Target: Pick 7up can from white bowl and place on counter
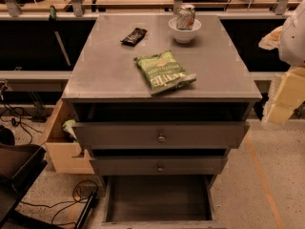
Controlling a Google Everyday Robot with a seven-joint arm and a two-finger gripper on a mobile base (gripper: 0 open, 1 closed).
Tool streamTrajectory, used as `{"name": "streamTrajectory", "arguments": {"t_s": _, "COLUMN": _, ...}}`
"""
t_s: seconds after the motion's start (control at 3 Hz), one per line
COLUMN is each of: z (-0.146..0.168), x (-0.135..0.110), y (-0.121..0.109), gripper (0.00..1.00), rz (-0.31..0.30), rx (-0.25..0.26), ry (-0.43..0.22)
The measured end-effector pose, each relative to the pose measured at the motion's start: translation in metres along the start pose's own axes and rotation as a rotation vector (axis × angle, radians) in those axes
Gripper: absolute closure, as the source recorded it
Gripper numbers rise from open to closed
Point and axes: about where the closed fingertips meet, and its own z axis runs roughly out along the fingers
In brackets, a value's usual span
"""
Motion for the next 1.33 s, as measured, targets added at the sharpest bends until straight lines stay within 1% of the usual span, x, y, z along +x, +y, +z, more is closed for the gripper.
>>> {"name": "streamTrajectory", "arguments": {"t_s": 0.33, "z": 0.0, "x": 0.0, "y": 0.0, "gripper": 0.0, "rz": 0.0, "rx": 0.0, "ry": 0.0}}
{"name": "streamTrajectory", "arguments": {"t_s": 0.67, "z": -0.004, "x": -0.012, "y": -0.021, "gripper": 0.0, "rz": 0.019, "rx": 0.069, "ry": -0.085}}
{"name": "streamTrajectory", "arguments": {"t_s": 1.0, "z": -0.008, "x": -0.016, "y": -0.075, "gripper": 0.0, "rz": 0.073, "rx": 0.185, "ry": -0.322}}
{"name": "streamTrajectory", "arguments": {"t_s": 1.33, "z": -0.014, "x": -0.046, "y": -0.143, "gripper": 0.0, "rz": 0.071, "rx": 0.303, "ry": -0.63}}
